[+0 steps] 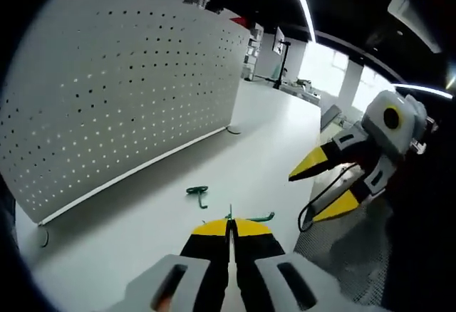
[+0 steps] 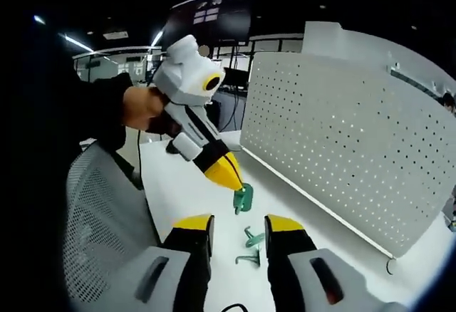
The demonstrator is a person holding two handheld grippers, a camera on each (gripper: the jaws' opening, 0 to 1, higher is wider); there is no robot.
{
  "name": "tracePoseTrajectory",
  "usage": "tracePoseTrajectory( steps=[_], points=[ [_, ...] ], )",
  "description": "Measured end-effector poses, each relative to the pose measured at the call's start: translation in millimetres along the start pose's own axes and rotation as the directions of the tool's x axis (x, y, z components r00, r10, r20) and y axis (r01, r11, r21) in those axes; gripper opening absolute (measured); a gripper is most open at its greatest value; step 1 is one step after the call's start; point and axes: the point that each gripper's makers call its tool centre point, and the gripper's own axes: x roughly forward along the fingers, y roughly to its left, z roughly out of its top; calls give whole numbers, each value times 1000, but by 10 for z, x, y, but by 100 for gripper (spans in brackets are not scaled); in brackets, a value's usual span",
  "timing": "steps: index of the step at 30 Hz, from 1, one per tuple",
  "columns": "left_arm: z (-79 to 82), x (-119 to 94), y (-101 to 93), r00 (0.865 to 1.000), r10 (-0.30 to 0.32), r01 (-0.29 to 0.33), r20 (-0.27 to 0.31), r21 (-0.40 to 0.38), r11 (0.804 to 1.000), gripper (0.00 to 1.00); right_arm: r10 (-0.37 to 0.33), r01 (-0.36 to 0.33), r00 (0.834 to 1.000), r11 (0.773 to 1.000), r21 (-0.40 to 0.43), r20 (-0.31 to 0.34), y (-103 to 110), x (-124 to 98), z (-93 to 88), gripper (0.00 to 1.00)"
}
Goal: Insert the hook assembly into the mounting plate slot until the hook locks in place.
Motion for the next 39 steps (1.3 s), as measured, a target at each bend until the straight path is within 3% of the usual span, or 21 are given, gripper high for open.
tracePoseTrajectory(
  steps=[10,13,19,39],
  points=[
    [140,30,-160,998,-42,43,37,-48,998,1,-38,38,999,999,23,-2,-74,34,6,18],
    [166,51,-247,996,-77,81,54,-78,994,1,-54,54,999,998,30,2,-98,29,13,16],
    [172,87,-340,993,-102,106,55,-70,992,1,-76,76,997,997,-5,-19,-128,27,-34,9],
    [194,113,-471,989,-135,141,63,-105,984,1,-108,109,993,994,25,-38,-172,29,-84,4]
  ],
)
